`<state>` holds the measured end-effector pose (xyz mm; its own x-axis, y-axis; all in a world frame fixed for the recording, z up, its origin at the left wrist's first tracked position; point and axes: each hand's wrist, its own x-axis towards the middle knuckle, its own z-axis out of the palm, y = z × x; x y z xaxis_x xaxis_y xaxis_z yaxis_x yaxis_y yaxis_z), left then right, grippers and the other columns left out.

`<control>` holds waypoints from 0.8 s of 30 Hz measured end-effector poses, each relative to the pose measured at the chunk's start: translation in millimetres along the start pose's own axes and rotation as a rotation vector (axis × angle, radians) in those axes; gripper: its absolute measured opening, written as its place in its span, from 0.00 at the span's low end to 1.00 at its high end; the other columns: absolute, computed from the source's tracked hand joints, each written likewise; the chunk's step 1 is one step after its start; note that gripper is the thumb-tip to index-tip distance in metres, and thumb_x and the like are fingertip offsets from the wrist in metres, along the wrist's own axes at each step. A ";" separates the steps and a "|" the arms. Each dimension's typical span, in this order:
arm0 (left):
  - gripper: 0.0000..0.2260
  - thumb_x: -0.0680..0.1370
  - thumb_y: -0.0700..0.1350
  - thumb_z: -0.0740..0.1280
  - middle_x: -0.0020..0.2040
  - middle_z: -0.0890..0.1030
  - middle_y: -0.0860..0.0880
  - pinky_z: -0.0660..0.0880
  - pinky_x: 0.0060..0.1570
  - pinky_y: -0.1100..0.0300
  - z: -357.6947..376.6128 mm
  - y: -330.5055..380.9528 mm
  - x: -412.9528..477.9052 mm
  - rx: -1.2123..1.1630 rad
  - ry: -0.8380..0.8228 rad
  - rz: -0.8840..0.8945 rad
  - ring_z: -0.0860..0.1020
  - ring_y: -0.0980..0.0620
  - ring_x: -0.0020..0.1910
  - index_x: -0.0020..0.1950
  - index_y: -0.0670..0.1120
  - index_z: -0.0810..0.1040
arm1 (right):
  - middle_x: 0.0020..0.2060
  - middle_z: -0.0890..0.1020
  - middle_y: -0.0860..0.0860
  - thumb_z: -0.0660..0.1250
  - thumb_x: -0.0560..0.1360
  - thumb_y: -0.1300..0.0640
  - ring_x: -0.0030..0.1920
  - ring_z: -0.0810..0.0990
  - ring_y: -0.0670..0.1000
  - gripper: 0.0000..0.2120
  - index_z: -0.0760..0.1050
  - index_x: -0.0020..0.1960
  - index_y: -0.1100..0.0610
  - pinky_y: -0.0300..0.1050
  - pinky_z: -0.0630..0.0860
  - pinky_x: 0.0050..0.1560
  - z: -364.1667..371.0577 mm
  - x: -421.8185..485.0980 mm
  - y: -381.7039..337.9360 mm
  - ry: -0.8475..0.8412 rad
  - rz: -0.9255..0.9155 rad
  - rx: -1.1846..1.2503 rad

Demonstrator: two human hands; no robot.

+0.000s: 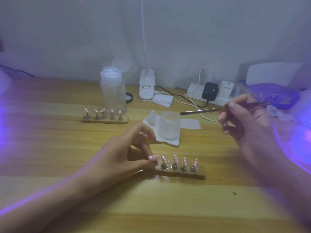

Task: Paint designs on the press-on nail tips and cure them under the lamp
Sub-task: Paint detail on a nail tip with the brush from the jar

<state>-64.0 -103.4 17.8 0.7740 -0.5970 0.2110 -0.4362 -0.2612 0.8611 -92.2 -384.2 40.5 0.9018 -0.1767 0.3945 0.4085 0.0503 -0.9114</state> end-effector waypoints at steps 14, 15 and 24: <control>0.14 0.72 0.42 0.76 0.43 0.83 0.50 0.79 0.45 0.61 -16.8 10.5 56.0 -0.327 0.223 0.146 0.84 0.50 0.43 0.53 0.49 0.76 | 0.30 0.80 0.53 0.59 0.83 0.62 0.32 0.80 0.52 0.09 0.68 0.44 0.55 0.43 0.78 0.32 17.7 20.0 4.0 -0.070 -0.086 -0.256; 0.14 0.72 0.41 0.76 0.44 0.84 0.50 0.80 0.47 0.60 -11.6 7.2 62.5 -0.361 0.240 0.151 0.84 0.50 0.44 0.53 0.49 0.77 | 0.30 0.79 0.53 0.59 0.83 0.62 0.31 0.79 0.53 0.09 0.68 0.44 0.55 0.43 0.78 0.32 19.4 23.1 4.8 -0.083 -0.080 -0.276; 0.14 0.76 0.43 0.72 0.46 0.85 0.52 0.77 0.38 0.58 1.0 -21.9 66.5 -0.143 0.424 0.316 0.84 0.49 0.48 0.59 0.51 0.73 | 0.28 0.79 0.53 0.61 0.82 0.60 0.28 0.76 0.52 0.08 0.67 0.44 0.58 0.41 0.76 0.30 33.4 31.5 20.9 -0.151 -0.078 -0.416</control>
<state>-3.4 -138.1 12.5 0.7453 -0.2635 0.6124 -0.6339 0.0047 0.7734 -50.6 -355.9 37.9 0.8937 -0.0174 0.4483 0.4123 -0.3621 -0.8360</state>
